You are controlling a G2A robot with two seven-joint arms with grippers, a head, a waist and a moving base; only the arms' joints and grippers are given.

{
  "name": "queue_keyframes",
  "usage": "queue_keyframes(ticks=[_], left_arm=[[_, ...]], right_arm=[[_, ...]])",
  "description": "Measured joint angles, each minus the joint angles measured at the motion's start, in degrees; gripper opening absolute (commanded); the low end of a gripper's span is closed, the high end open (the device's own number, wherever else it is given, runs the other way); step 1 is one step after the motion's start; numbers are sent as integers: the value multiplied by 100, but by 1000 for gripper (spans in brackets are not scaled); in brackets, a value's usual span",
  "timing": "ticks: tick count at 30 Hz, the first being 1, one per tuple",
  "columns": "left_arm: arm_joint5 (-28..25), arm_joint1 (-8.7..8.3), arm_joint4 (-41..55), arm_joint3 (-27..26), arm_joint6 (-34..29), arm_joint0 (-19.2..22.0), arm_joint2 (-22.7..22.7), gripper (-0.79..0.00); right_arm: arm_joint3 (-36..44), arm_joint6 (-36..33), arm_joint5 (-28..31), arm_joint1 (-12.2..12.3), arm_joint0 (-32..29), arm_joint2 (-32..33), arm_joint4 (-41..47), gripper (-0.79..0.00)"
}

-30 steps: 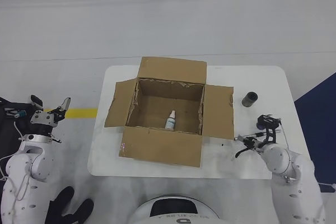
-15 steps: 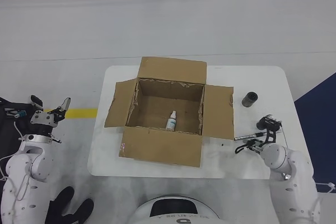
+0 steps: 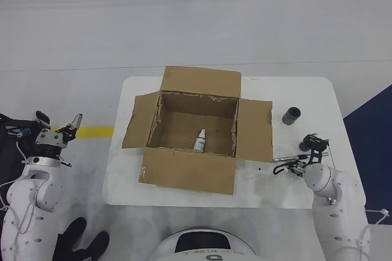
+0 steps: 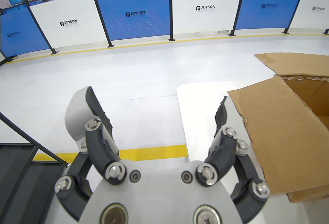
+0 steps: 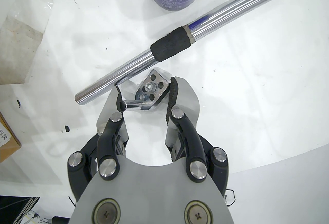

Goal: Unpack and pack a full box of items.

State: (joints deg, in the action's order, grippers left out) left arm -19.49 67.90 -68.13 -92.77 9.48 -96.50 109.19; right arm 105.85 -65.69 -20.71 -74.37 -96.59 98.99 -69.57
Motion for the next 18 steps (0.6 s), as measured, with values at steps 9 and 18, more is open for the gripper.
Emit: queue_keyframes(ticks=[9,18], left_arm=[[0,0,0,0,0,0,0,0],[0,0,0,0,0,0,0,0]], right_arm=[[272,177,-20,-5,-307,177,276,-785],[437,510,66,-6,-567,430,654,-785]])
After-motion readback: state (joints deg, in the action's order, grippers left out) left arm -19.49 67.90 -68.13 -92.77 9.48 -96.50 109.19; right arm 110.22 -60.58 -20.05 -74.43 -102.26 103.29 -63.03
